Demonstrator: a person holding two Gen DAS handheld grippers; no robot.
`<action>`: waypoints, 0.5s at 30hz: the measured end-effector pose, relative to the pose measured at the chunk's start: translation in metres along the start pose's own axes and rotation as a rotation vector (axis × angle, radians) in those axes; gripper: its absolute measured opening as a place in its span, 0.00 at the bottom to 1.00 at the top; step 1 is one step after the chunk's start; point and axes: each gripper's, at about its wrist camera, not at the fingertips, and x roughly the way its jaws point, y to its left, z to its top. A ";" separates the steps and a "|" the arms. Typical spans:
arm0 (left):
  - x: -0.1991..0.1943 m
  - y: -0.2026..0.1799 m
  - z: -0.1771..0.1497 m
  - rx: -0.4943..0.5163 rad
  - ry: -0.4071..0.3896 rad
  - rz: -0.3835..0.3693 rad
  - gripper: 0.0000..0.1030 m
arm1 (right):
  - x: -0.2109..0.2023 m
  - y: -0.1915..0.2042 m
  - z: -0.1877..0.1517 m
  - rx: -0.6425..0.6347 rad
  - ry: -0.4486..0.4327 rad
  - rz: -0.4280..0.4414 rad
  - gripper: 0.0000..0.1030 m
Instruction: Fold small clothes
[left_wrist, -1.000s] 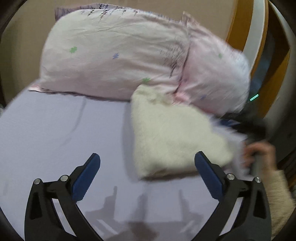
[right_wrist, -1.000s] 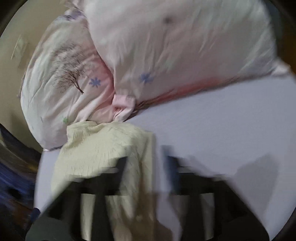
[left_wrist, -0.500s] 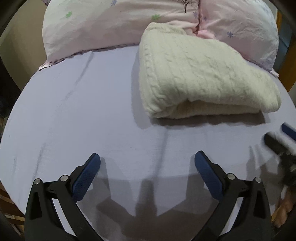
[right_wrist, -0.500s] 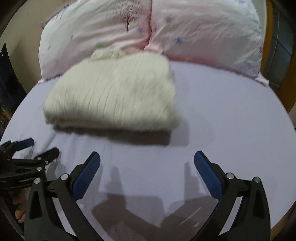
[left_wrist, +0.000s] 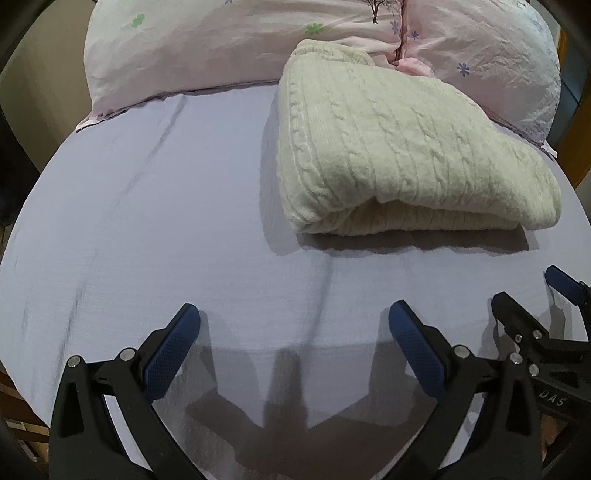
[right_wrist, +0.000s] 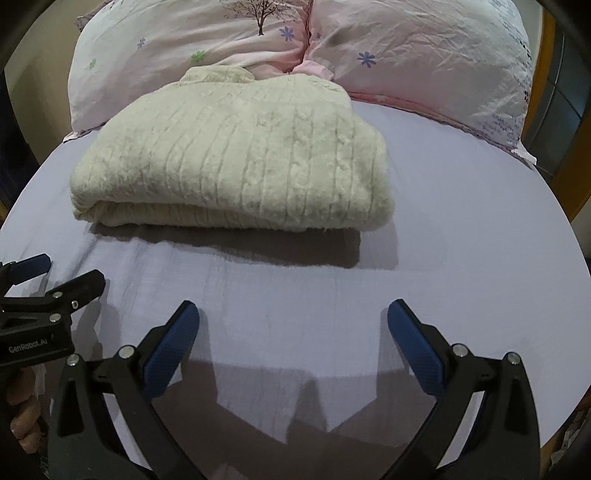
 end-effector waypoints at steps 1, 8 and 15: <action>0.000 0.000 0.000 0.000 0.005 0.000 0.99 | 0.000 0.000 0.000 0.002 0.005 -0.002 0.98; 0.001 0.000 0.002 0.001 0.028 0.001 0.99 | 0.001 0.001 0.002 0.012 0.028 -0.009 0.98; 0.001 -0.001 0.001 -0.001 0.023 0.002 0.99 | 0.001 0.002 0.002 0.013 0.031 -0.009 0.98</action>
